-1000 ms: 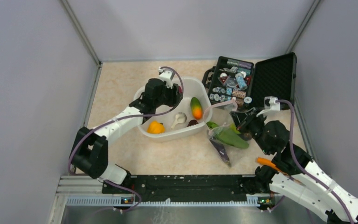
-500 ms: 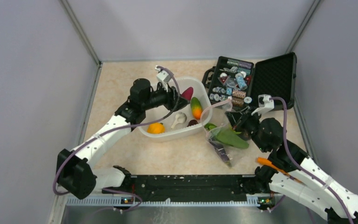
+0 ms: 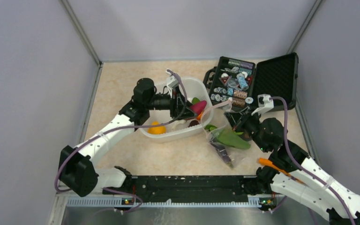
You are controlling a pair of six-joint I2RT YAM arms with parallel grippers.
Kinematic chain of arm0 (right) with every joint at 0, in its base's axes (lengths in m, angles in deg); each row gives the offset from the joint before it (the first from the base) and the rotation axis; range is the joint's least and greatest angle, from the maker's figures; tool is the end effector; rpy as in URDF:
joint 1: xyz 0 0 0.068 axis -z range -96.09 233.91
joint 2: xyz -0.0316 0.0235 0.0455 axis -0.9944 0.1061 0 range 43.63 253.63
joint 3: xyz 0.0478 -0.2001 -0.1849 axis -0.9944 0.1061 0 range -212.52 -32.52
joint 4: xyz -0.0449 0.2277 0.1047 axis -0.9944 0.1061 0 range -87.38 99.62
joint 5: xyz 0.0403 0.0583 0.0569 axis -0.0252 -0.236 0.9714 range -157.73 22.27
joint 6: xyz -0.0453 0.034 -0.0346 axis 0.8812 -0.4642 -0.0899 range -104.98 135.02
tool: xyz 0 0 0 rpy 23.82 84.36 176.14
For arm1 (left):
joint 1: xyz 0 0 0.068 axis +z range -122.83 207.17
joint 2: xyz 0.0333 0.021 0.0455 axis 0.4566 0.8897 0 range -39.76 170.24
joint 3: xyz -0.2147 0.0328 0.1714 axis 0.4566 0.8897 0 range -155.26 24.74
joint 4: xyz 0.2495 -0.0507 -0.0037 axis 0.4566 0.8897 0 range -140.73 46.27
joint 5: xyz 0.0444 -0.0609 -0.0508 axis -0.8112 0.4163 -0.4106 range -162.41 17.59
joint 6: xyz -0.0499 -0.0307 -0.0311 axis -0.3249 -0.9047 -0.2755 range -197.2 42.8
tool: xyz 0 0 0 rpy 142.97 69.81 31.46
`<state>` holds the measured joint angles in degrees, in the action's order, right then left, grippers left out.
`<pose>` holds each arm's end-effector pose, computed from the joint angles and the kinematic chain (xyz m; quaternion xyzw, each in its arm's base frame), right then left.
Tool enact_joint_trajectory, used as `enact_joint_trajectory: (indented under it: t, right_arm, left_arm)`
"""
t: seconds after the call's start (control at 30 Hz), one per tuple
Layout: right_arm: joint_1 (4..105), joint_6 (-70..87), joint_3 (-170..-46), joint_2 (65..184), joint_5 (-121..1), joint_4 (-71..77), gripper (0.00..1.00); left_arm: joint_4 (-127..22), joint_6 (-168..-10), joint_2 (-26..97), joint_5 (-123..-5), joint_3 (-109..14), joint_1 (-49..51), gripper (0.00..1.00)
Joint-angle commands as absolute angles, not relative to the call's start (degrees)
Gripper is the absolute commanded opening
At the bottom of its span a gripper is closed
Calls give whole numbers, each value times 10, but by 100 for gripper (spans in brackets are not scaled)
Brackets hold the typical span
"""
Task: Place the food in the zip-top bag and seal the zipper
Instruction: Place the fake vegetable in the zipper food storage bag.
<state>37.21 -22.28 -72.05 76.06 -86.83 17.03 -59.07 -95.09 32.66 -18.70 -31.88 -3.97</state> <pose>0.1119 0.0937 0.3304 0.0486 0.7468 0.3434 0.5674 0.2249 -0.1854 0.3483 0.3733 0.6318 -0.5531 0.3945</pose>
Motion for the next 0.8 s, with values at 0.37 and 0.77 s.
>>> enact_joint_trajectory:
  t: [0.37,0.77]
  right_arm:
    - [371,-217,-735,777,-809,116,0]
    - [372,-241,-728,745,-850,116,0]
  left_arm:
    - [-381,-855,427,-278,-489,-135,43]
    - [-441,-936,467,-339,-475,-174,43]
